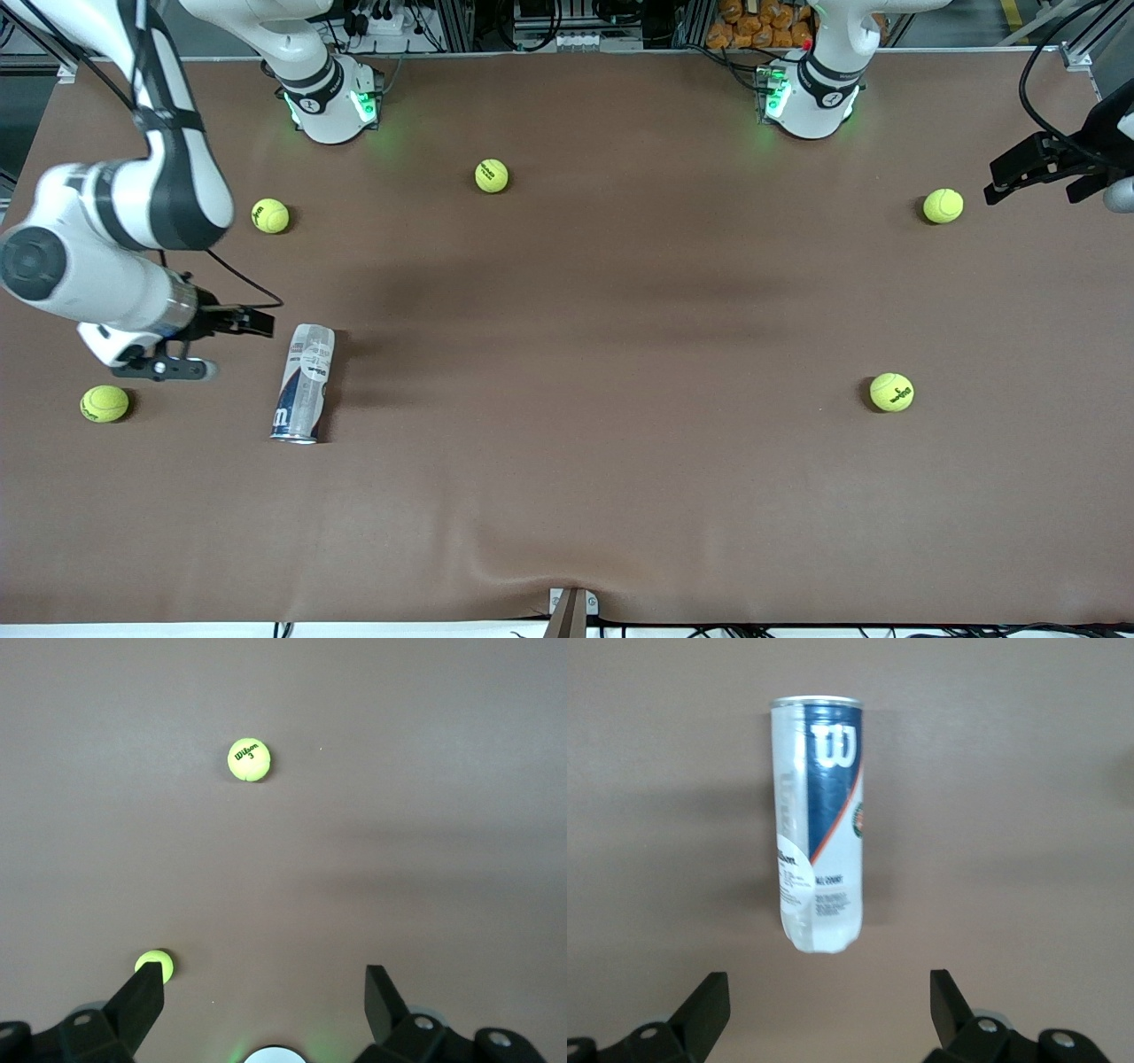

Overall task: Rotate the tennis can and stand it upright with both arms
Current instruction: 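Reach the right gripper to the lying Wilson can and grasp it, then carry the can with the right gripper to the table center, lay it down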

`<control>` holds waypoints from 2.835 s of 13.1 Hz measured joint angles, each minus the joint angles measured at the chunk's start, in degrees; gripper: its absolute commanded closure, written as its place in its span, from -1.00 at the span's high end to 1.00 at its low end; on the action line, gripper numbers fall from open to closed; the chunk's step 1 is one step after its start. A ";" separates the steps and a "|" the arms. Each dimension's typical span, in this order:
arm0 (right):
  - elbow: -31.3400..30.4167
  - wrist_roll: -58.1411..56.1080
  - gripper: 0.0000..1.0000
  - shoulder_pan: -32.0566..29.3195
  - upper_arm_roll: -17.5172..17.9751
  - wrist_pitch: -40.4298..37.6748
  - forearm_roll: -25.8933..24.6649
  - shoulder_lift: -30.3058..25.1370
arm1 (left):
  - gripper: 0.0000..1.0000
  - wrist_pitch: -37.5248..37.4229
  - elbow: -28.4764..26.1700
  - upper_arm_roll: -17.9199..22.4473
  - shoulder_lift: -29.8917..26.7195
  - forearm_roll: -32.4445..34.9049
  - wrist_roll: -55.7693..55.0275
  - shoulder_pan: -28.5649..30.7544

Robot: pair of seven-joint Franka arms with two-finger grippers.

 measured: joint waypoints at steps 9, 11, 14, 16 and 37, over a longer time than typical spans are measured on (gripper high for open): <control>-3.76 0.81 1.00 0.72 -0.19 18.10 0.00 11.97 | 1.00 -0.19 -0.03 0.05 0.00 0.00 0.00 0.05; -3.77 0.81 1.00 0.76 -0.16 19.63 0.00 13.96 | 1.00 -0.35 -0.04 0.05 0.00 0.00 0.00 0.05; -3.77 0.81 0.90 0.77 -0.17 20.25 0.00 15.09 | 1.00 -0.39 -0.04 0.01 0.00 0.00 0.00 0.04; -3.76 0.82 0.73 0.77 -0.17 20.34 0.00 15.31 | 1.00 -0.39 -0.04 0.00 0.00 0.00 0.00 0.01; 18.48 -5.91 0.55 43.67 0.62 15.11 -21.99 22.21 | 1.00 -0.45 -0.28 -0.11 0.38 0.00 0.00 -0.13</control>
